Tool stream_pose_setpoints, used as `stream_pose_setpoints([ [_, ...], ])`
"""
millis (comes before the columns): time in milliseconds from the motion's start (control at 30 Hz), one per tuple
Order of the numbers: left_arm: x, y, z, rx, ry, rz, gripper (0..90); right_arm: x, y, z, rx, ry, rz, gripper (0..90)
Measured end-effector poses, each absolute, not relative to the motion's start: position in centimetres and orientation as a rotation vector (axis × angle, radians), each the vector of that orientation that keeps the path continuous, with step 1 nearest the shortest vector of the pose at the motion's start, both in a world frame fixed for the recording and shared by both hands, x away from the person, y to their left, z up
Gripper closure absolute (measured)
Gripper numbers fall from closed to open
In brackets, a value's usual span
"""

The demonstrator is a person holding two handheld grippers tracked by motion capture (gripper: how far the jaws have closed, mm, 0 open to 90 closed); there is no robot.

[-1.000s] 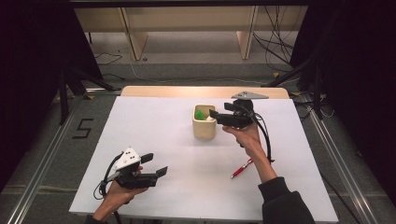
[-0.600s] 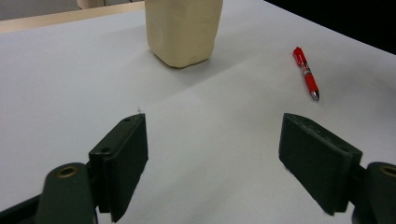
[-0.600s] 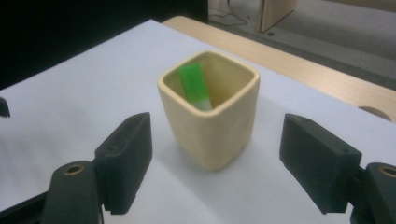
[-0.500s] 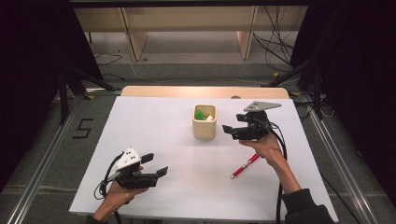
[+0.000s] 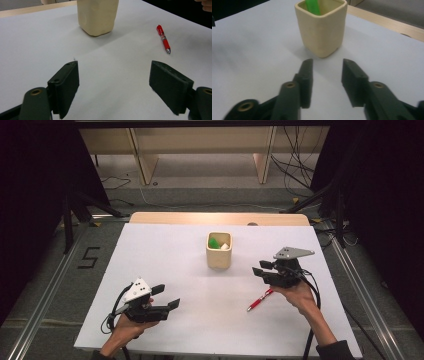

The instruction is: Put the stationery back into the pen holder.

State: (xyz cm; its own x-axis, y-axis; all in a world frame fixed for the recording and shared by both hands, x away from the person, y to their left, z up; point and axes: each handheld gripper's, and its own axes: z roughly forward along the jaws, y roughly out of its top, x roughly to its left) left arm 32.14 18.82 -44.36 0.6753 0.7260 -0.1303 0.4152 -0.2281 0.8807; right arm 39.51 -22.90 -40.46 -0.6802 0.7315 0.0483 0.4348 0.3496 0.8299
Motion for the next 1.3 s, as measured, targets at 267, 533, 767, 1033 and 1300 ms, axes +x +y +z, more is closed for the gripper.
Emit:
stream_pose_setpoints([
  [267,32.1,18.7,-44.4,1.856,0.903,0.376,23.4,36.4,-24.5,-43.0,1.115,2.255,1.276,90.0],
  [533,32.1,18.8,-44.3,1.852,0.901,0.378,23.4,34.5,-24.2,-45.5,1.144,2.287,1.189,90.0],
  [767,32.1,18.7,-44.3,1.850,0.901,0.379,23.4,34.1,-24.5,-46.7,1.164,2.299,1.137,90.0],
  [1033,32.1,18.7,-44.3,1.851,0.900,0.382,23.4,33.6,-23.8,-47.7,1.151,2.348,1.117,90.0],
  [1300,32.0,18.7,-44.2,1.849,0.900,0.383,23.4,33.3,-22.3,-48.6,1.120,2.383,1.092,90.0],
])
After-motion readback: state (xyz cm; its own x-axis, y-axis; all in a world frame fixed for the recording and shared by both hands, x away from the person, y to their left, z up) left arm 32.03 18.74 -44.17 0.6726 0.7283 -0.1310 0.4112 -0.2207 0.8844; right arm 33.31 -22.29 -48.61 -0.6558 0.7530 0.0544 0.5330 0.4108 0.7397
